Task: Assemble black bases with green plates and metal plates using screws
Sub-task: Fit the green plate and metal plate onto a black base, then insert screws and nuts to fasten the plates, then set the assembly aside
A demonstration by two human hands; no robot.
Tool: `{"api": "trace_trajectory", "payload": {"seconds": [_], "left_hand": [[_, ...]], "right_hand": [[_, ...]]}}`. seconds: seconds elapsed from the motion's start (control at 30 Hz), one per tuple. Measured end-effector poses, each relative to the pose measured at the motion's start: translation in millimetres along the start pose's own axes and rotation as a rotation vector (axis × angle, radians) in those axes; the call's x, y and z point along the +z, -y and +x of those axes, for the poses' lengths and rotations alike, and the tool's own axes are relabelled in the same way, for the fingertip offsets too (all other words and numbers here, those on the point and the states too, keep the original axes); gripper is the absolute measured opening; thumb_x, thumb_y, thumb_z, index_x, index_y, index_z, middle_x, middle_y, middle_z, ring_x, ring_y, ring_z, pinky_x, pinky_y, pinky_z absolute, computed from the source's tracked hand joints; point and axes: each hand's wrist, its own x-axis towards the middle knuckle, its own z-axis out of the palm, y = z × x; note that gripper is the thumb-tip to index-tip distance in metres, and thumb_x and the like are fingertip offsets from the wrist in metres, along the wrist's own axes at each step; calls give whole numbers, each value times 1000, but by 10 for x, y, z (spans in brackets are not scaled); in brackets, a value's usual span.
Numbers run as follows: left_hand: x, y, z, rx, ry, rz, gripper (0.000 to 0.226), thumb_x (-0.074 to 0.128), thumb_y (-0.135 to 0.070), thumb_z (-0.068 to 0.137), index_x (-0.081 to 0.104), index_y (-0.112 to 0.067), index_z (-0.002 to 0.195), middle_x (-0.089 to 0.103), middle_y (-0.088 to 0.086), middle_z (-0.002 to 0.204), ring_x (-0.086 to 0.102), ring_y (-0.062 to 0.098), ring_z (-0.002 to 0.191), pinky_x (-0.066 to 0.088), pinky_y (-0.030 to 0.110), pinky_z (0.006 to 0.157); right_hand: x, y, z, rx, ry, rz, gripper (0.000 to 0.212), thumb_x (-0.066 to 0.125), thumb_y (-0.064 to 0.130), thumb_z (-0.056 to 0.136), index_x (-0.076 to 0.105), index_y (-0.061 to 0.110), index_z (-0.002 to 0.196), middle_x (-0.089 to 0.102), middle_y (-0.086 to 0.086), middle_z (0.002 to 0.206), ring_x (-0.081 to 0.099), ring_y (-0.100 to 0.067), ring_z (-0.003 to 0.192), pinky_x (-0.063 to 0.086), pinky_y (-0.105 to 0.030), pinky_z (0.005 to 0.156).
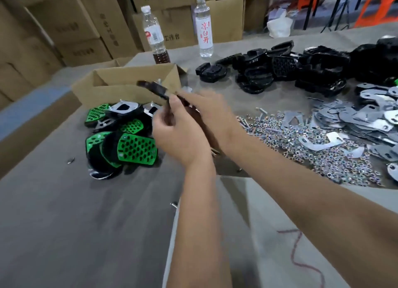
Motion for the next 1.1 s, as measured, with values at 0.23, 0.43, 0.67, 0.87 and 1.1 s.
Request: {"api": "trace_trajectory", "payload": {"seconds": [0.23,0.43,0.67,0.87,1.1], "left_hand": [[-76,40,71,220,-223,81,28,58,-4,94,67,-8,120,61,5,125,50,-18,88,33,0,77],[118,98,-355,238,21,166,17,61,-3,90,65,-9,105,61,9,122,56,12,100,35,2,75],[641,287,-1017,221,611,425,13,61,-8,89,62,-17,97,61,-3,103,56,17,101,48,39,91],[908,439,-1219,206,692,436,10,60,-8,88,61,-18,91,65,-1,96,61,17,92,53,42,85],[1020,546,-1229,193,738,476,8,60,-11,89,63,-17,92,67,1,95,63,21,90,54,45,85]], "right_hand": [[405,46,418,-54,364,-23,27,50,-1,103,62,-21,115,62,-37,126,56,-48,122,41,-56,107],[-310,-459,308,1,136,-360,29,59,19,99,74,11,123,73,-14,120,60,-34,117,44,-43,101],[-1552,-1537,-97,489,-126,-912,56,64,36,98,45,18,148,34,-18,159,22,-39,150,34,-59,114],[-1925,-1784,-268,551,-63,-807,50,76,26,92,48,16,132,38,-18,146,51,-46,120,44,-55,102],[-2032,-1750,-237,334,-226,-859,34,76,28,91,55,11,112,62,-15,115,56,-39,113,47,-45,91]]}}
